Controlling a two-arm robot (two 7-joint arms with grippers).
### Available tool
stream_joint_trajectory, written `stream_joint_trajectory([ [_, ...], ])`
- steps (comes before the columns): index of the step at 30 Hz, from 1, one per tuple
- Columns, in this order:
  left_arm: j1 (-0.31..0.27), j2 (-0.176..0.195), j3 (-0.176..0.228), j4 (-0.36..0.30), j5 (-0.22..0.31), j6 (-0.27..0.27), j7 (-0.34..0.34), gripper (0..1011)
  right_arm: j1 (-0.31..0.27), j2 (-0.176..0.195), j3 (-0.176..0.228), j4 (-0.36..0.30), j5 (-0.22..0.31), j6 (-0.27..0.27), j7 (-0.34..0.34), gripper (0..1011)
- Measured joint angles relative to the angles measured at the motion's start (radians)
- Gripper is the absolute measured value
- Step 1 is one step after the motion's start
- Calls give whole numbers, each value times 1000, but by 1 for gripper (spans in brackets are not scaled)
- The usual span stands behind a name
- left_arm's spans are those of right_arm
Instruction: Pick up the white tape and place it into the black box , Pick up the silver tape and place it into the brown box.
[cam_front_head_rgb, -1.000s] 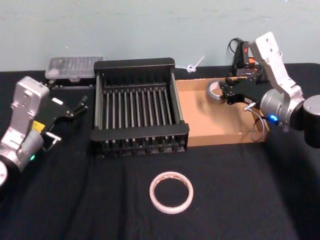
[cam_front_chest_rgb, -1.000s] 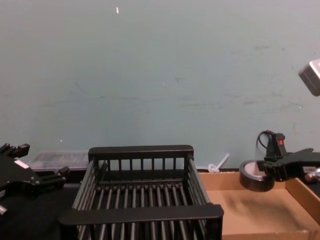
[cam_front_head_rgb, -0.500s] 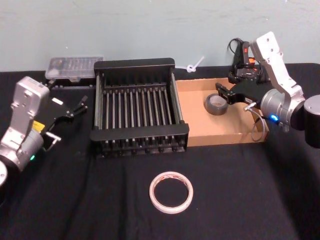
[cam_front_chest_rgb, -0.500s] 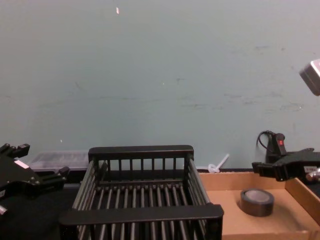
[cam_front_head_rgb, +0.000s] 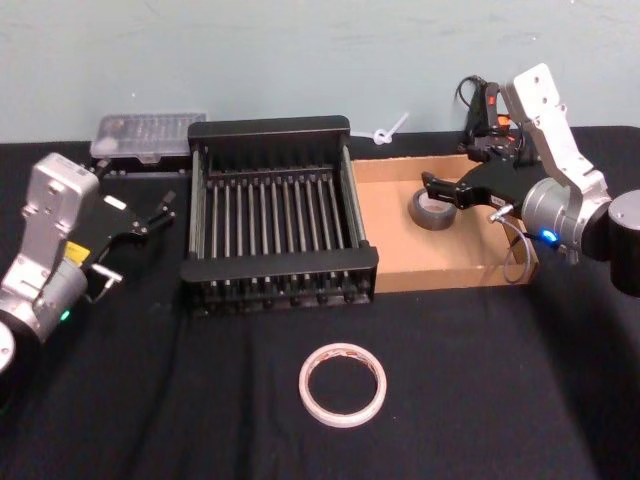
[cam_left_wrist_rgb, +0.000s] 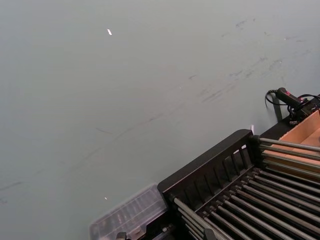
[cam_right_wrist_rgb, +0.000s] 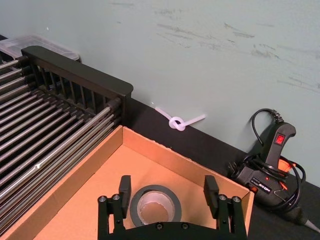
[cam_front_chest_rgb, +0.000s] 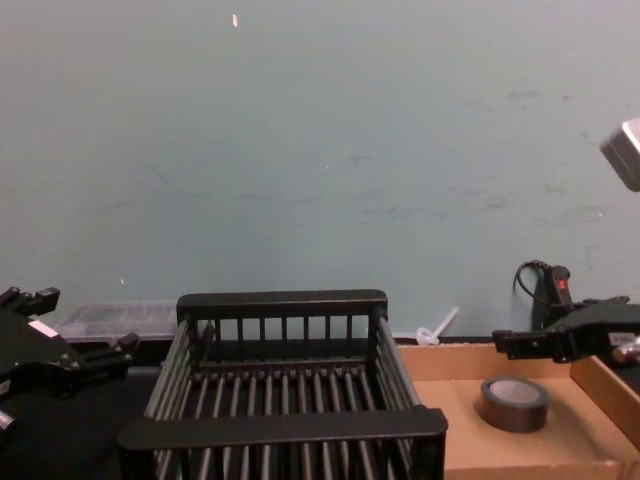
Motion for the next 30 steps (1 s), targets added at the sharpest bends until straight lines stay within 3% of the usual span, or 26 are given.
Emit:
stream_joint_trajectory([
  [5,0,0,0,0,0,0,0,1001,0,0,0,0,0,0,0,1002],
  [20,0,0,0,0,0,0,0,1001,-3,1,1,-4,1,0,0,1002],
  [30,0,0,0,0,0,0,0,1002,-75,36,30,-114,30,2,23,1002],
])
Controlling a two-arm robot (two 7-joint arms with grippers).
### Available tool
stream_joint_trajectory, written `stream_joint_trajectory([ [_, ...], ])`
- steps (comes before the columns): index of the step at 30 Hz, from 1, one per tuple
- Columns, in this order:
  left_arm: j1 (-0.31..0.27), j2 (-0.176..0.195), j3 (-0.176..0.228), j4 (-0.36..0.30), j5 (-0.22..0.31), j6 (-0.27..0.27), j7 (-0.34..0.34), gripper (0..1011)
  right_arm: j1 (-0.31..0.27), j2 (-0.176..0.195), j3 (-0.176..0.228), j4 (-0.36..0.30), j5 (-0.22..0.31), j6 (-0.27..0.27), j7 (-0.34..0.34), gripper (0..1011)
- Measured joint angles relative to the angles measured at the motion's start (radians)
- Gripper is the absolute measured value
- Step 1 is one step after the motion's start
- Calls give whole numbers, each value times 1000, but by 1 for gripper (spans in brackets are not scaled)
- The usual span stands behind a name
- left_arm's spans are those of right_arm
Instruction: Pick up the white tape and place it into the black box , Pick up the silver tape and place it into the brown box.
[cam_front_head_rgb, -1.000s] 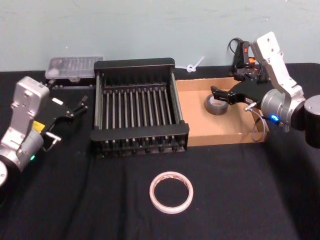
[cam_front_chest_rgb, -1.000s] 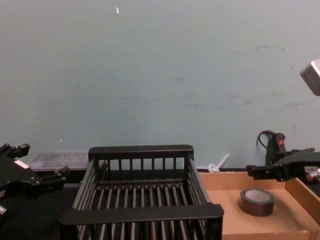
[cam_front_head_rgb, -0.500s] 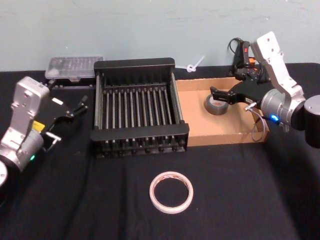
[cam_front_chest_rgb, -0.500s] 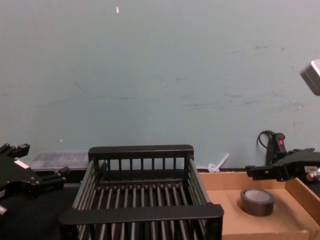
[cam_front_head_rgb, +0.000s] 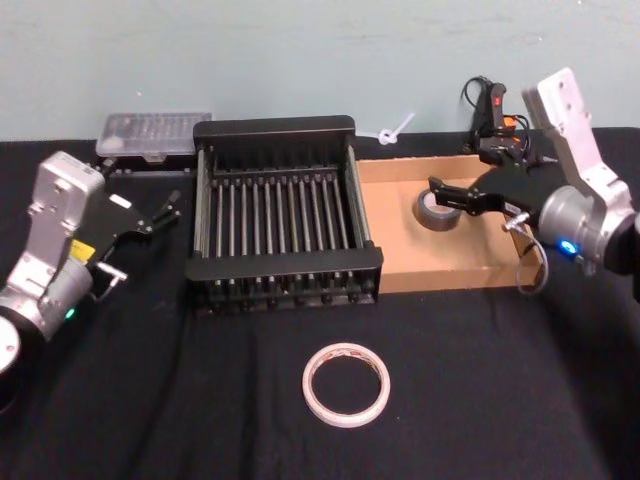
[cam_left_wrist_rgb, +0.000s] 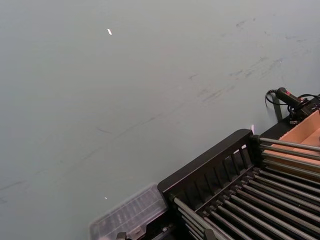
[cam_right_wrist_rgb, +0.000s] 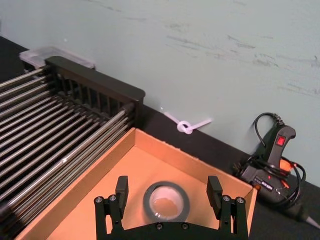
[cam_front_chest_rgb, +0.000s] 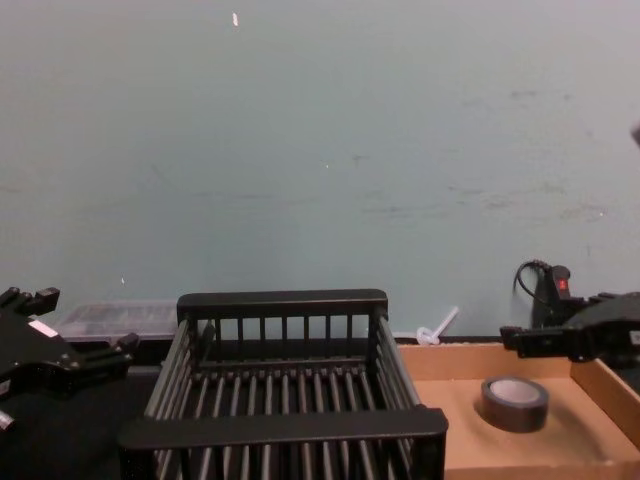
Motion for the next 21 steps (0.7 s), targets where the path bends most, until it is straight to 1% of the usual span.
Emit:
stream_joint_trajectory([
  [3,0,0,0,0,0,0,0,1001,-46,24,10,-60,16,-2,10,1002],
  [6,0,0,0,0,0,0,0,1001,-80,41,16,-97,26,-7,16,1002],
  [7,0,0,0,0,0,0,0,1001,-105,53,22,-126,34,-9,18,1002],
  [9,0,0,0,0,0,0,0,1001,-134,66,28,-155,43,-10,20,1003],
  [10,0,0,0,0,0,0,0,1001,-157,76,33,-178,51,-12,20,1002],
  [11,0,0,0,0,0,0,0,1001,-157,76,33,-178,51,-12,20,1002],
  [12,0,0,0,0,0,0,0,1001,-196,94,41,-215,63,-20,20,1002],
  [16,0,0,0,0,0,0,0,1001,-246,116,49,-255,75,-42,23,1003],
  [17,0,0,0,0,0,0,0,1001,-269,127,51,-273,80,-54,26,1002],
  [21,0,0,0,0,0,0,0,1001,-314,152,49,-303,91,-80,42,1002],
])
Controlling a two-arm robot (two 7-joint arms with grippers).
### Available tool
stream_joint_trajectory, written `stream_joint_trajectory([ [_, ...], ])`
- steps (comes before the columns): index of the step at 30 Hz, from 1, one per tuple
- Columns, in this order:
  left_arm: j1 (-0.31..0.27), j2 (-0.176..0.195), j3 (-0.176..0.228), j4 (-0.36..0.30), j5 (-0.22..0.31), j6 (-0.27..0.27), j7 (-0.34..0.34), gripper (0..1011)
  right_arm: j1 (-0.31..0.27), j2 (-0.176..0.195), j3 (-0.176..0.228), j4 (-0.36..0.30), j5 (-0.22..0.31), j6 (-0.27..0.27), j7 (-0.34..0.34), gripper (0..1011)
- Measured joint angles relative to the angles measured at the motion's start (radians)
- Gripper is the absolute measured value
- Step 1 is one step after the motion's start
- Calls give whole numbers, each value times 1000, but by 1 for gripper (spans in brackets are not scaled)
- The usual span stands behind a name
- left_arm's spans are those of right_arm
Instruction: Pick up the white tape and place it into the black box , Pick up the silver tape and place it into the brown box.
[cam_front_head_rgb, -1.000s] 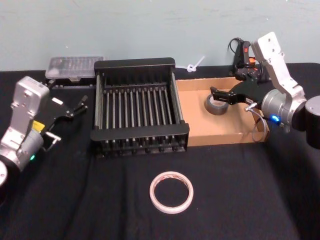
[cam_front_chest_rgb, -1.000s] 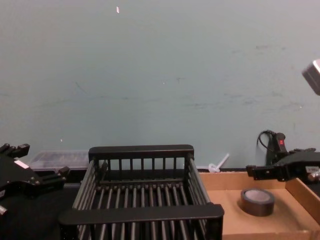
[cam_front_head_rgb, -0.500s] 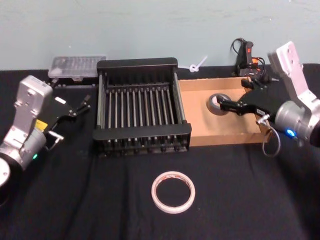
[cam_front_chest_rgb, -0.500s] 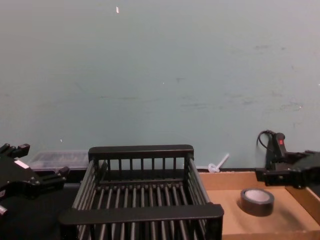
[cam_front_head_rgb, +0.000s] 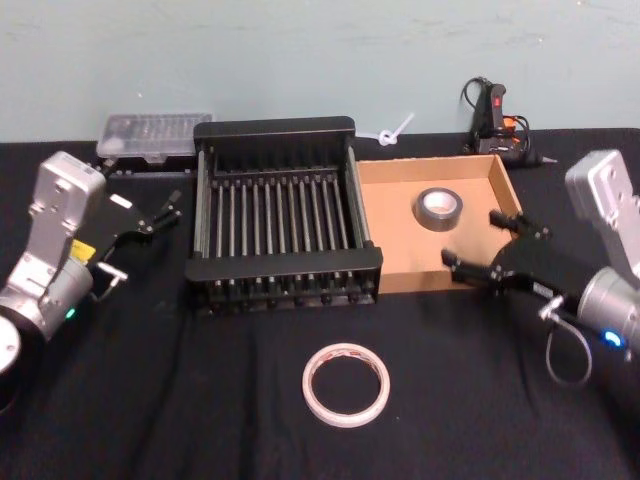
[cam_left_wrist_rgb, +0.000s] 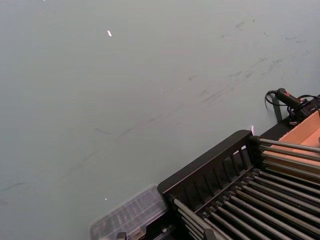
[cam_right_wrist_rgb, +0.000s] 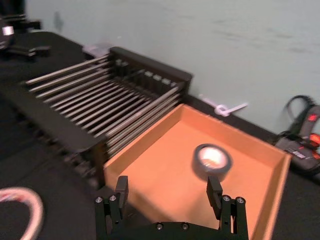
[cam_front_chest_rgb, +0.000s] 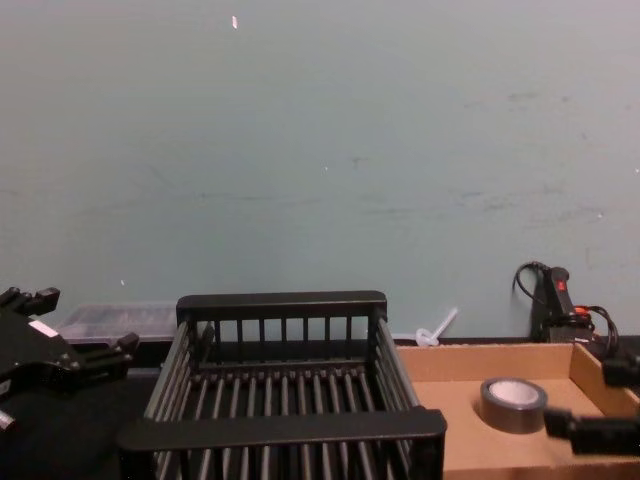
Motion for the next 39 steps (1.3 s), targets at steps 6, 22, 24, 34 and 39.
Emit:
stream_joint_trajectory([
  [6,0,0,0,0,0,0,0,1001,-36,35,-24,-26,9,-21,38,1002],
  [22,0,0,0,0,0,0,0,1001,19,50,-165,0,24,-50,162,1002],
  [24,0,0,0,0,0,0,0,1001,31,47,-184,9,26,-50,175,1002],
  [34,0,0,0,0,0,0,0,1001,80,25,-256,63,30,-51,210,1002],
  [39,0,0,0,0,0,0,0,1001,101,13,-287,92,36,-48,222,1002],
])
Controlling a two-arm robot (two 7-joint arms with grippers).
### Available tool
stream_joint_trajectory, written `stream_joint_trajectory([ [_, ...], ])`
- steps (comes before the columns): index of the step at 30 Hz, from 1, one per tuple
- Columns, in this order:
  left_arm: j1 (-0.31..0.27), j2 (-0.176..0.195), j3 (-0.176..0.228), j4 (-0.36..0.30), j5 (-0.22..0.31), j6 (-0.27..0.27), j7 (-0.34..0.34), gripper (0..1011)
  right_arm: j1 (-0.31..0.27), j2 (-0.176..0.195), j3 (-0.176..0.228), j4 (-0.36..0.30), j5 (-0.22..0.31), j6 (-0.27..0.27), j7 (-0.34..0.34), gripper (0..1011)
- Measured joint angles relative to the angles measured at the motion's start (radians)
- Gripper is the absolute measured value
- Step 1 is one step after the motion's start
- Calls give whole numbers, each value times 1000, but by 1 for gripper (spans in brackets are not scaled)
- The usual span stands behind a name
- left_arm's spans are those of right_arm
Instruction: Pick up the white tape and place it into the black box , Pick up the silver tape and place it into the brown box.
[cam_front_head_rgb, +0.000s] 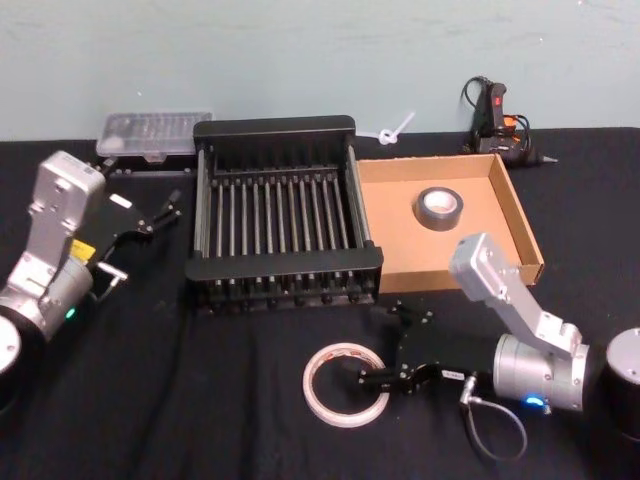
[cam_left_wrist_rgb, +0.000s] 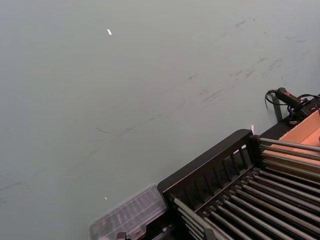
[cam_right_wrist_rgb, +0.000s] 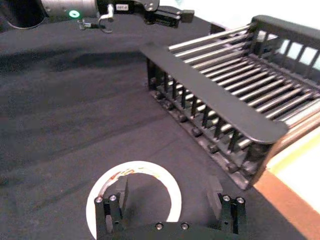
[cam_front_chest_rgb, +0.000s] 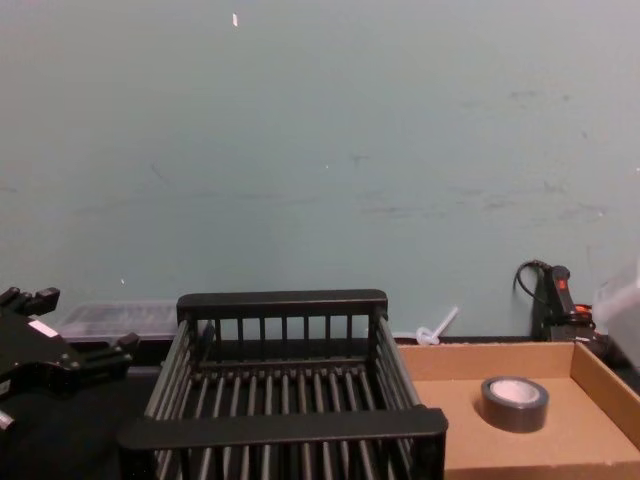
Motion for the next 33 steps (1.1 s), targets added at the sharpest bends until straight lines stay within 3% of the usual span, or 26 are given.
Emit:
stream_joint_trajectory([
  [13,0,0,0,0,0,0,0,1001,35,-10,-51,49,5,8,0,1002],
  [33,0,0,0,0,0,0,0,1001,38,-17,-64,62,-13,5,-29,1002],
])
